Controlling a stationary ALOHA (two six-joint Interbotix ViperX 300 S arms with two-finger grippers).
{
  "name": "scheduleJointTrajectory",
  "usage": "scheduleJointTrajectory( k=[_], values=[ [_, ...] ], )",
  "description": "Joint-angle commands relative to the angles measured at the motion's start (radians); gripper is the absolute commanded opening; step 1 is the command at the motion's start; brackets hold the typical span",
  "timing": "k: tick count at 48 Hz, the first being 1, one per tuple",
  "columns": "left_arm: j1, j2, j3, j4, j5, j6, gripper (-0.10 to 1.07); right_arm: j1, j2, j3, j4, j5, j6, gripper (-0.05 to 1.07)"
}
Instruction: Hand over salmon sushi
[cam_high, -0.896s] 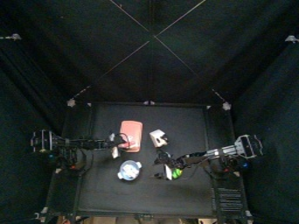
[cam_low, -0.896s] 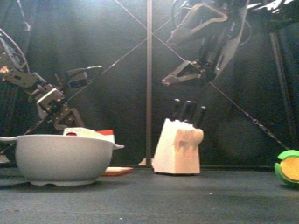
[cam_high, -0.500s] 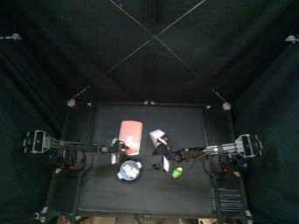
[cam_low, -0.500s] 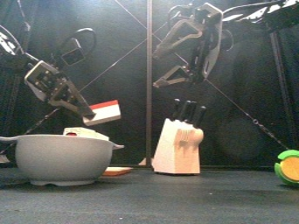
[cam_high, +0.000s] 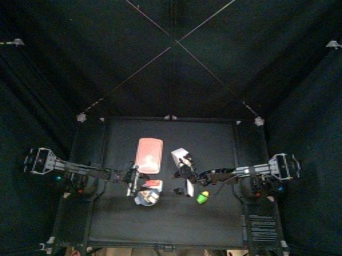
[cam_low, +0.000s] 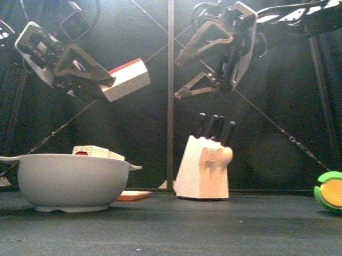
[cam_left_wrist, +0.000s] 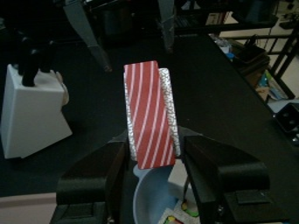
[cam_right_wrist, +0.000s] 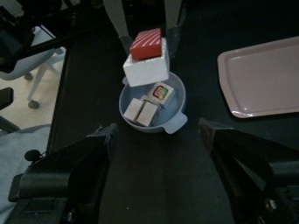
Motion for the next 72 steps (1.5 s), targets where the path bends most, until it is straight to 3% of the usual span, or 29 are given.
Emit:
scheduleJointTrajectory(
  k=[1, 17, 28, 72],
  values=[
    [0.000, 0.015, -0.035, -0.012, -0.014, 0.000, 0.70, -0.005, -0.005, -0.037, -0.005, -0.006, -0.002, 1.02],
    [-0.002, 0.110, -0.101, -0.043, -0.018, 0.003, 0.70, -0.005, 0.026, -0.078, -0.103, -0.008, -0.002, 1.02],
    [-0.005, 0.141, -0.129, -0.046, -0.020, 0.003, 0.70, -0.005, 0.041, -0.084, -0.115, -0.008, -0.002, 1.02],
    [-0.006, 0.163, -0.147, -0.046, -0.023, 0.003, 0.70, -0.008, 0.103, -0.121, -0.115, 0.021, 0.000, 1.01]
  ],
)
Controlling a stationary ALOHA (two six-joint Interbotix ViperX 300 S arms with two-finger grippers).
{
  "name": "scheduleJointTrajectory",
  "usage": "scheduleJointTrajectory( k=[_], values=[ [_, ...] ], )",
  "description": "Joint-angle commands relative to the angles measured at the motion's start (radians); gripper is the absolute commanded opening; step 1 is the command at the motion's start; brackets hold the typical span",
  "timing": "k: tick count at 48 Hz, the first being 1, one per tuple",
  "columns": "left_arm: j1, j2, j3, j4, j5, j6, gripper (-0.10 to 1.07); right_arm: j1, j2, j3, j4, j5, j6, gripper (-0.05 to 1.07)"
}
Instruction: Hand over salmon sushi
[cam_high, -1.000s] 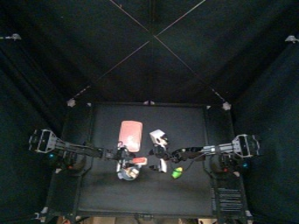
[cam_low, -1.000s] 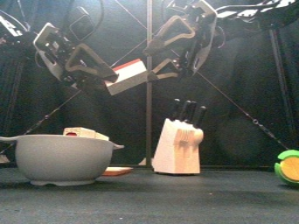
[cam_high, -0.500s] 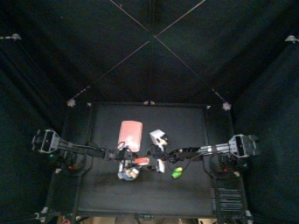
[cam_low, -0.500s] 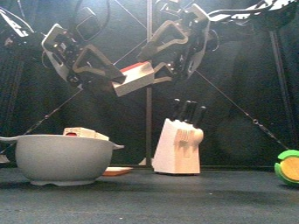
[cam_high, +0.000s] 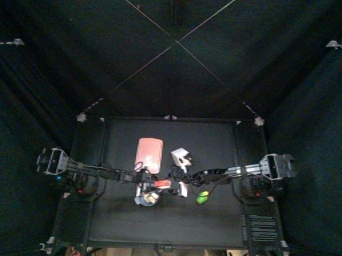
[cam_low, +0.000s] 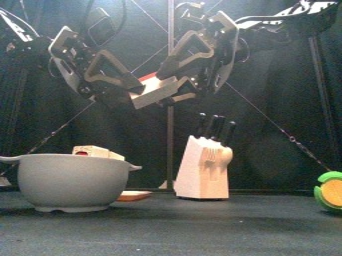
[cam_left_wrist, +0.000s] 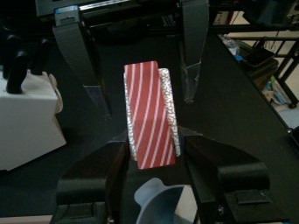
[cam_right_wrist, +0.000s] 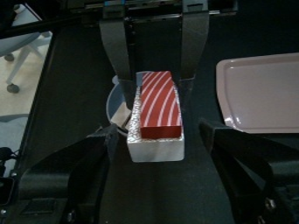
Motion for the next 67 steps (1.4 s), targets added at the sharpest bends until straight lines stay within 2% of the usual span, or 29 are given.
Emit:
scheduleJointTrajectory(
  k=[1, 48, 51, 67],
  values=[
    [0.000, -0.003, -0.025, -0.002, -0.012, 0.002, 0.70, -0.003, -0.014, -0.032, 0.000, 0.003, 0.000, 1.01],
    [0.000, -0.003, -0.017, -0.002, -0.011, 0.002, 0.70, -0.011, 0.002, -0.043, 0.014, 0.006, 0.002, 1.00],
    [0.002, -0.002, -0.018, -0.002, -0.011, 0.002, 0.70, -0.012, 0.002, -0.044, 0.014, 0.006, 0.002, 0.97],
    [0.002, -0.002, -0.015, -0.002, -0.011, 0.002, 0.70, -0.017, 0.002, -0.041, 0.015, 0.006, 0.002, 0.56]
  ],
)
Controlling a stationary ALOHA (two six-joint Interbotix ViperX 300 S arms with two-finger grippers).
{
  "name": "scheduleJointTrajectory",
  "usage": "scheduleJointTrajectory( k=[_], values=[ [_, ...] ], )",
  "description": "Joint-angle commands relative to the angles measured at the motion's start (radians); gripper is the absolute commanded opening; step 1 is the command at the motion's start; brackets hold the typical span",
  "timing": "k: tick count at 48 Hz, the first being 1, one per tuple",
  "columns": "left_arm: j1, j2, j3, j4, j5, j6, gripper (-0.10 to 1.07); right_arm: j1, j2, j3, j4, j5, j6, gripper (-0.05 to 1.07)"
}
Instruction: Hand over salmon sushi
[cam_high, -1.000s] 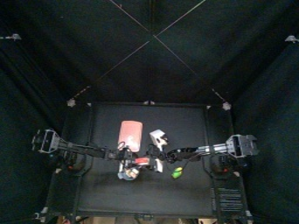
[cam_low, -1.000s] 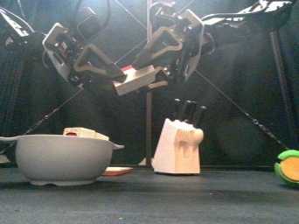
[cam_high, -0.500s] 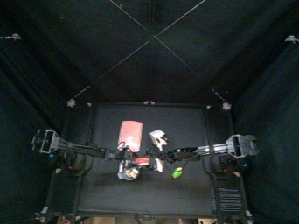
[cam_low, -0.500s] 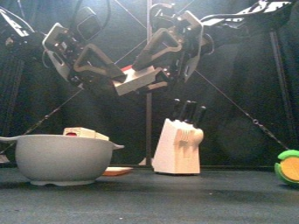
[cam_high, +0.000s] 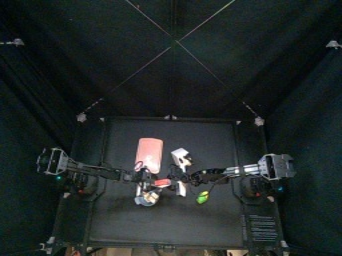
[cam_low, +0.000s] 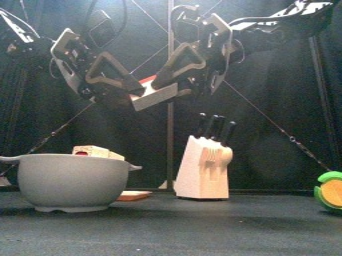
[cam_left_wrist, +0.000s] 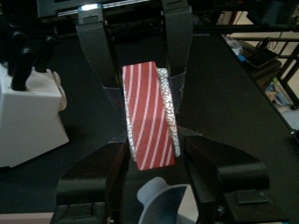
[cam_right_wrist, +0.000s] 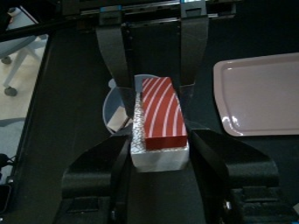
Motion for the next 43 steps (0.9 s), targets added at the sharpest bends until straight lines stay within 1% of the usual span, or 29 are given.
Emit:
scheduleJointTrajectory(
  k=[1, 4, 13, 20, 23, 28, 43],
  values=[
    [-0.002, -0.005, -0.015, 0.003, -0.011, 0.003, 0.70, -0.008, -0.015, -0.020, 0.003, -0.002, 0.002, 0.55],
    [0.000, -0.005, -0.015, 0.003, -0.011, 0.003, 0.71, -0.008, -0.017, -0.017, 0.003, -0.002, 0.003, 0.52],
    [0.006, -0.005, -0.014, -0.021, -0.012, 0.000, 0.74, -0.008, -0.017, -0.015, 0.003, -0.002, 0.003, 0.52],
    [0.006, -0.005, -0.011, -0.055, -0.011, 0.002, 0.87, -0.008, -0.017, -0.012, 0.003, -0.002, 0.003, 0.52],
    [0.006, -0.005, -0.009, -0.060, -0.011, 0.002, 0.95, -0.008, -0.015, -0.012, 0.003, -0.002, 0.005, 0.52],
    [0.006, -0.005, -0.009, -0.060, -0.012, 0.002, 1.03, -0.008, -0.017, -0.011, 0.003, -0.002, 0.006, 0.52],
    [0.006, -0.005, -0.009, -0.060, -0.011, 0.003, 1.04, -0.008, -0.015, -0.009, 0.003, -0.002, 0.011, 0.52]
  ],
)
